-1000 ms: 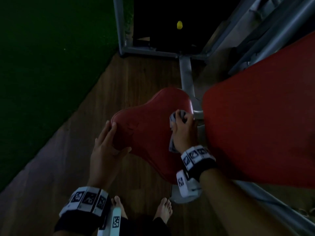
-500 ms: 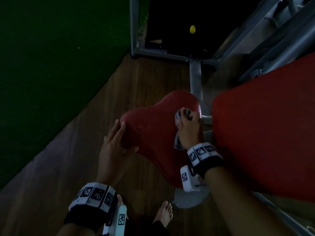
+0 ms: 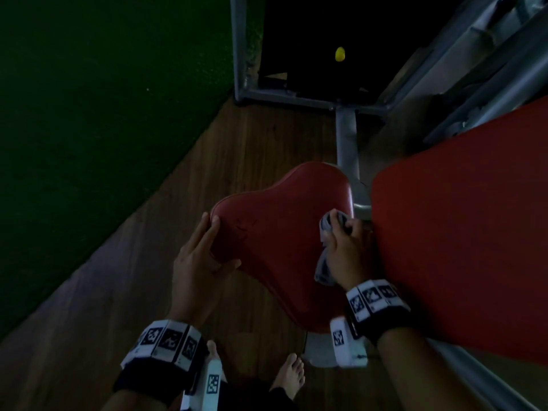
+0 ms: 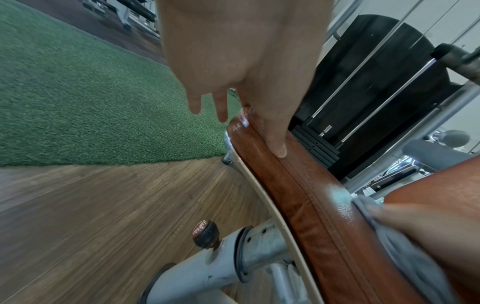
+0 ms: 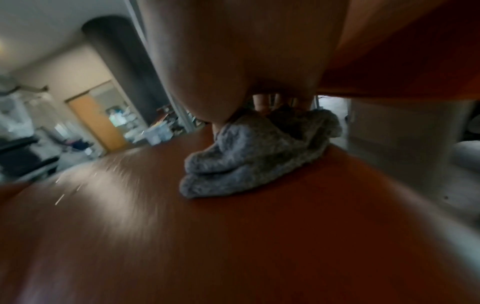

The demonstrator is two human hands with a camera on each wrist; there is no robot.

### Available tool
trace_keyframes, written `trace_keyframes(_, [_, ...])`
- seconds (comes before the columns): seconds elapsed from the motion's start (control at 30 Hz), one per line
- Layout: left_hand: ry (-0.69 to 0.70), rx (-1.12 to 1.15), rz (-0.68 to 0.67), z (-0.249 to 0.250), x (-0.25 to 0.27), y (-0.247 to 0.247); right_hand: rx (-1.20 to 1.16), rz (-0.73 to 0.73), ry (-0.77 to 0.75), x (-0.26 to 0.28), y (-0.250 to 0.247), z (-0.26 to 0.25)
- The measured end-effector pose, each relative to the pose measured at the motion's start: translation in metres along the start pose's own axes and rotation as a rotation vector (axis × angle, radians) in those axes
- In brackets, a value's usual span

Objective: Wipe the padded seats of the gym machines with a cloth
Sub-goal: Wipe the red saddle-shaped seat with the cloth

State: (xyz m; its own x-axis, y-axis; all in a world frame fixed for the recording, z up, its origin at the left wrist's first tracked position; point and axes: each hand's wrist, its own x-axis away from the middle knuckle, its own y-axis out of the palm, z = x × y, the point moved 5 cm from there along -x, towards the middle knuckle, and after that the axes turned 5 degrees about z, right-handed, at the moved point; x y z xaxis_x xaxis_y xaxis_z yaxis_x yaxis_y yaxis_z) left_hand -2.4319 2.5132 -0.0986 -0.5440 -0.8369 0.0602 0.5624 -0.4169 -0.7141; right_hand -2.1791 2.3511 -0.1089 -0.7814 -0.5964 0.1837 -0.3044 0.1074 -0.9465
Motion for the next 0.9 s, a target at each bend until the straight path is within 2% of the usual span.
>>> trace_keyframes(0.13, [-0.007,-0.011,0.004,0.002,0.002,0.001,0.067,0.0,0.058,-0.007,-0.003,-0.015])
trace_keyframes(0.23, [0.012,-0.002,0.018,0.004,0.002,-0.001,0.0,0.019,-0.06,0.023,0.004,-0.017])
trace_keyframes(0.4, [0.011,-0.049,-0.007,0.004,0.0,-0.002,-0.036,-0.106,-0.113,0.062,0.016,-0.003])
trace_keyframes(0.5, [-0.023,-0.07,0.006,0.006,0.003,-0.002,-0.036,-0.143,-0.048,0.031,0.023,-0.01])
trace_keyframes(0.6, [-0.103,-0.1,0.04,0.004,0.01,0.001,0.09,-0.051,-0.109,-0.024,0.018,-0.033])
trace_keyframes(0.73, [-0.167,-0.008,0.094,0.007,0.02,0.004,0.054,-0.141,-0.131,-0.088,0.017,-0.066])
trace_keyframes(0.83, [-0.292,0.145,0.154,0.0,0.019,0.004,0.184,-0.192,-0.375,-0.102,0.015,-0.102])
trace_keyframes(0.9, [-0.272,0.129,0.164,-0.001,0.017,0.0,0.19,-0.275,-0.514,-0.094,0.017,-0.134])
